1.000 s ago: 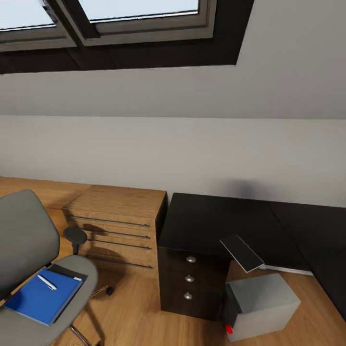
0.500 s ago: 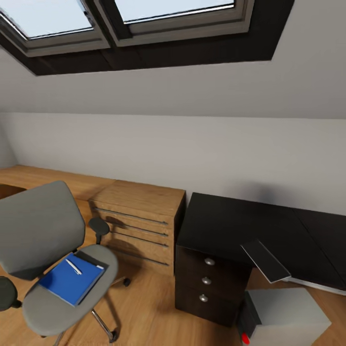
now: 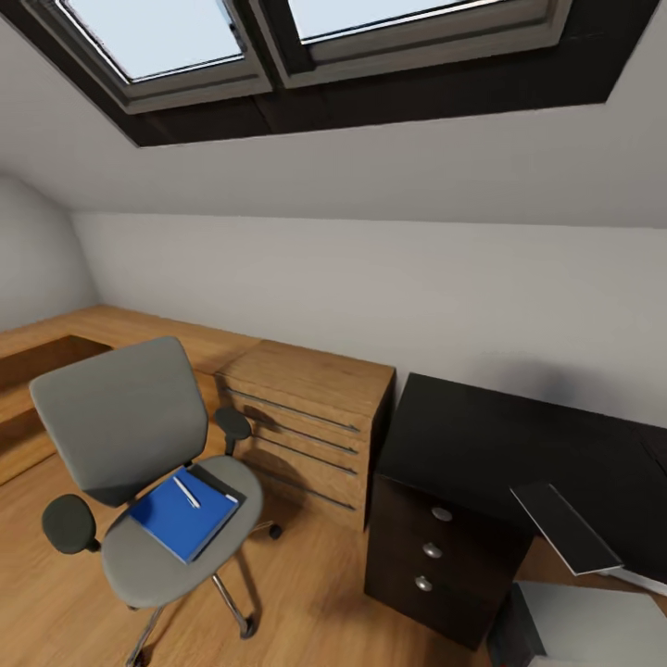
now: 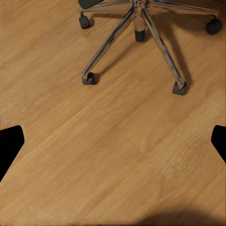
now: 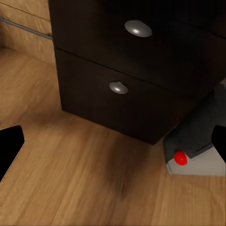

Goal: In the bedroom, organize the workspace by keeping the computer under the desk, ensuring the monitor is on the desk, placing the keyboard on the desk next to the monitor, placing the mouse on the desk next to the keyboard, moving the folder from the swivel chair onto the desk next to the mouse, stacking the notebook on top of the folder with the pen on top of the notebook, and positioning the swivel chair next to the desk.

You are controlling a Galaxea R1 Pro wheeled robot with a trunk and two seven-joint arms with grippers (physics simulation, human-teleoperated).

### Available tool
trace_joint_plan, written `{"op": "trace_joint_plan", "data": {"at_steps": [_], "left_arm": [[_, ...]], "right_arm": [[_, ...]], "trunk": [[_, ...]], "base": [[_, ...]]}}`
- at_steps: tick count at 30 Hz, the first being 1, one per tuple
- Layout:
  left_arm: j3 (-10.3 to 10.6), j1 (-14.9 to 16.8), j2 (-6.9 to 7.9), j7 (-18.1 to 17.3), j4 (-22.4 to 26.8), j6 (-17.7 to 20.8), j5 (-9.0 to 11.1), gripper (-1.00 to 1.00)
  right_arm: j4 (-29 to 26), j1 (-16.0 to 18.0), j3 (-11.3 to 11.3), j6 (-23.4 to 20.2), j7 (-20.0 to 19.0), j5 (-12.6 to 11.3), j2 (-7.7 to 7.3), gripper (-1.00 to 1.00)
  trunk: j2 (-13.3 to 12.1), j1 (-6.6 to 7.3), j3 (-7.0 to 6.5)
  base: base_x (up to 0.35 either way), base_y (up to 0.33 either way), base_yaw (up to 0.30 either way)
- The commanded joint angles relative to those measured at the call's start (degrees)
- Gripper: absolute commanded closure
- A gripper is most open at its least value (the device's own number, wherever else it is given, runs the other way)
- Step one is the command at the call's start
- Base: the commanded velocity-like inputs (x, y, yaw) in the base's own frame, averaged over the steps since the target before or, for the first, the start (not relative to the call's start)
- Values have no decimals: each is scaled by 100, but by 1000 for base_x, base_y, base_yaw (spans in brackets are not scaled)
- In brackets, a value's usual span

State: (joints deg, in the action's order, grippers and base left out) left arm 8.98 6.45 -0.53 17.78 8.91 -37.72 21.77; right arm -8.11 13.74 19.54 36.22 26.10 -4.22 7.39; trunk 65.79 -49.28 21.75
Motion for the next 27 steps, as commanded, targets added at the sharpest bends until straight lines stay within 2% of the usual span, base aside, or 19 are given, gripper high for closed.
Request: {"op": "trace_joint_plan", "data": {"at_steps": [1,27], "left_arm": [[50,5,0,32,-3,-16,34,-100],[50,5,0,41,-3,-16,36,-100]], "right_arm": [[2,4,50,16,27,-44,-1,-100],[11,6,59,25,27,-18,-1,-100]], "trunk": [[4,0,10],[4,0,90]], "base": [[0,0,277],[0,0,277]]}}
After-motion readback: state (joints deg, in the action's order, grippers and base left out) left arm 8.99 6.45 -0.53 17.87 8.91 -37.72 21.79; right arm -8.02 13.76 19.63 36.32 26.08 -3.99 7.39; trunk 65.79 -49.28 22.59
